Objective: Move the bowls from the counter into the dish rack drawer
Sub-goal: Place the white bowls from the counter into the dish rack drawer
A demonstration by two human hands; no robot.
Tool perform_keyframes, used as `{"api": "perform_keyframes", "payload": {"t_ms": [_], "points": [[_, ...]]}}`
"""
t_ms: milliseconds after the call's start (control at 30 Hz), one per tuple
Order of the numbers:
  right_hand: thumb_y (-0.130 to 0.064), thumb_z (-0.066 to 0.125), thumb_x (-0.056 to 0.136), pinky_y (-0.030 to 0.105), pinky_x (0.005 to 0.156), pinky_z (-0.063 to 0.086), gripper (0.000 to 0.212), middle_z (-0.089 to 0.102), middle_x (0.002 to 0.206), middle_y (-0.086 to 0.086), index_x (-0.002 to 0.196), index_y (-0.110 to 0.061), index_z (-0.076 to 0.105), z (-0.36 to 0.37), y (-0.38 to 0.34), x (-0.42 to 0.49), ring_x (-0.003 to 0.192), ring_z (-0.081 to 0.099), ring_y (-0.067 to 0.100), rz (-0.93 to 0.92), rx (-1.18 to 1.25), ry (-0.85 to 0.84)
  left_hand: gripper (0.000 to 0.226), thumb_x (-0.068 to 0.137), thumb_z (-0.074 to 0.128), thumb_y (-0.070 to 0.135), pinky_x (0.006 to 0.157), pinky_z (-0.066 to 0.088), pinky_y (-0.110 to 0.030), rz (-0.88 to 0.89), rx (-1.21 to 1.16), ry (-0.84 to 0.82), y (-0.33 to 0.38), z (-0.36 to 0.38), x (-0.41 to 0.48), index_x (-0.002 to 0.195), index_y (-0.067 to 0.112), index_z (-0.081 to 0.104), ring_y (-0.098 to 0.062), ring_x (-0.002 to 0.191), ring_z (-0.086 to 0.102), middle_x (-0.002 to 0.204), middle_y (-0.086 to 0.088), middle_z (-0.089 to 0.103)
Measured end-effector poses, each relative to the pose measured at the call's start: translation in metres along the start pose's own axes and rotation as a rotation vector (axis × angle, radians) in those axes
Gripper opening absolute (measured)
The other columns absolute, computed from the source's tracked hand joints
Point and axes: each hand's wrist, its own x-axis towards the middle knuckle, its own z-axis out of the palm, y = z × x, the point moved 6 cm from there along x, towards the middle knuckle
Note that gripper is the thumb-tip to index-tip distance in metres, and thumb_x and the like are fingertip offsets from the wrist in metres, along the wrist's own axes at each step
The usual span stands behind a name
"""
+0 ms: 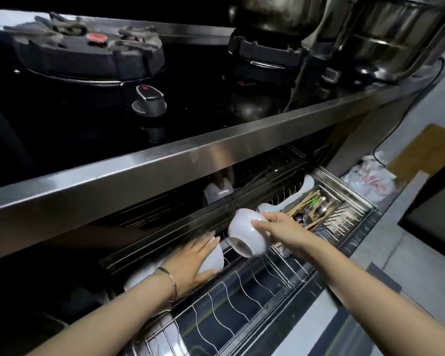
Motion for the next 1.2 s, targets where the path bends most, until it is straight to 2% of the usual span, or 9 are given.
{"api": "perform_keyframes", "payload": {"t_ms": [133, 267, 367, 533, 667, 933, 1000, 1133, 1200], "points": [[-0.022, 0.054, 0.093, 0.033, 0.072, 0.049, 0.021, 0.067, 0.11, 0.014, 0.106, -0.013, 0.067, 0.005, 0.006, 0.017, 0.093, 0.061, 0.026, 0.064, 0.022, -0.008, 0.07, 0.092, 0.041, 0.053, 0.112, 0.016, -0.023, 0.017, -0.089, 0.036, -0.006, -0.003, 0.004, 0.148, 0.029, 0.008, -0.012, 0.142, 0.017, 0.158, 0.01, 0.003], [-0.019, 0.055, 0.092, 0.026, 0.063, 0.043, 0.022, 0.066, 0.093, 0.006, 0.106, -0.008, 0.066, 0.016, 0.007, 0.032, 0.079, 0.058, 0.018, 0.122, 0.042, -0.057, 0.07, 0.09, 0.038, 0.057, 0.108, 0.026, -0.025, 0.024, -0.085, 0.098, -0.009, -0.003, -0.014, 0.147, 0.032, 0.006, -0.009, 0.139, 0.02, 0.157, 0.016, 0.0], [-0.019, 0.054, 0.092, 0.027, 0.06, 0.041, 0.029, 0.062, 0.097, 0.006, 0.115, -0.003, 0.061, 0.027, 0.008, 0.045, 0.09, 0.056, 0.023, 0.173, 0.072, -0.093, 0.07, 0.09, 0.038, 0.059, 0.107, 0.027, -0.023, 0.039, -0.097, 0.112, -0.013, -0.007, -0.025, 0.147, 0.035, 0.004, -0.008, 0.139, 0.021, 0.156, 0.019, -0.002], [-0.014, 0.053, 0.092, 0.037, 0.085, 0.045, 0.022, 0.061, 0.103, 0.012, 0.112, -0.005, 0.057, 0.048, 0.016, 0.061, 0.099, 0.055, 0.028, 0.244, 0.194, -0.124, 0.071, 0.09, 0.035, 0.06, 0.104, 0.026, -0.021, 0.03, -0.071, 0.145, -0.012, -0.007, -0.029, 0.147, 0.034, 0.002, -0.006, 0.138, 0.019, 0.155, 0.02, -0.006], [-0.014, 0.051, 0.094, 0.027, 0.056, 0.045, 0.016, 0.061, 0.089, 0.007, 0.108, -0.006, 0.053, 0.061, 0.024, 0.065, 0.079, 0.057, 0.02, 0.28, 0.246, -0.16, 0.071, 0.089, 0.032, 0.062, 0.102, 0.026, -0.021, 0.028, -0.034, 0.179, -0.014, -0.003, -0.03, 0.147, 0.034, 0.0, -0.006, 0.139, 0.019, 0.155, 0.02, -0.006], [-0.01, 0.055, 0.093, 0.025, 0.064, 0.053, 0.014, 0.073, 0.069, -0.002, 0.086, -0.01, 0.066, 0.081, 0.037, 0.071, 0.076, 0.063, 0.017, 0.218, 0.353, -0.194, 0.072, 0.089, 0.03, 0.064, 0.102, 0.029, -0.023, 0.017, -0.034, 0.178, -0.016, 0.002, -0.028, 0.146, 0.036, -0.003, -0.006, 0.14, 0.016, 0.155, 0.021, -0.007], [-0.01, 0.058, 0.091, 0.027, 0.07, 0.054, 0.013, 0.073, 0.077, 0.0, 0.097, -0.004, 0.068, 0.079, 0.04, 0.071, 0.081, 0.064, 0.018, 0.191, 0.35, -0.188, 0.071, 0.089, 0.03, 0.063, 0.1, 0.03, -0.023, 0.013, -0.037, 0.187, -0.016, 0.001, -0.029, 0.146, 0.037, -0.003, -0.006, 0.139, 0.017, 0.155, 0.022, -0.005], [-0.015, 0.066, 0.086, 0.031, 0.09, 0.052, 0.034, 0.07, 0.107, 0.013, 0.116, 0.001, 0.064, 0.074, 0.042, 0.071, 0.097, 0.065, 0.021, 0.146, 0.23, -0.171, 0.069, 0.089, 0.033, 0.062, 0.101, 0.03, -0.024, -0.005, -0.059, 0.175, -0.016, 0.002, -0.028, 0.146, 0.04, 0.0, -0.006, 0.139, 0.017, 0.155, 0.023, -0.002], [-0.019, 0.069, 0.084, 0.02, 0.077, 0.055, 0.033, 0.072, 0.1, 0.007, 0.112, -0.001, 0.068, 0.07, 0.042, 0.071, 0.086, 0.067, 0.013, 0.109, 0.151, -0.13, 0.069, 0.089, 0.034, 0.062, 0.103, 0.028, -0.027, -0.023, -0.067, 0.153, -0.017, 0.003, -0.025, 0.145, 0.041, 0.0, -0.008, 0.14, 0.016, 0.155, 0.023, -0.001]]}}
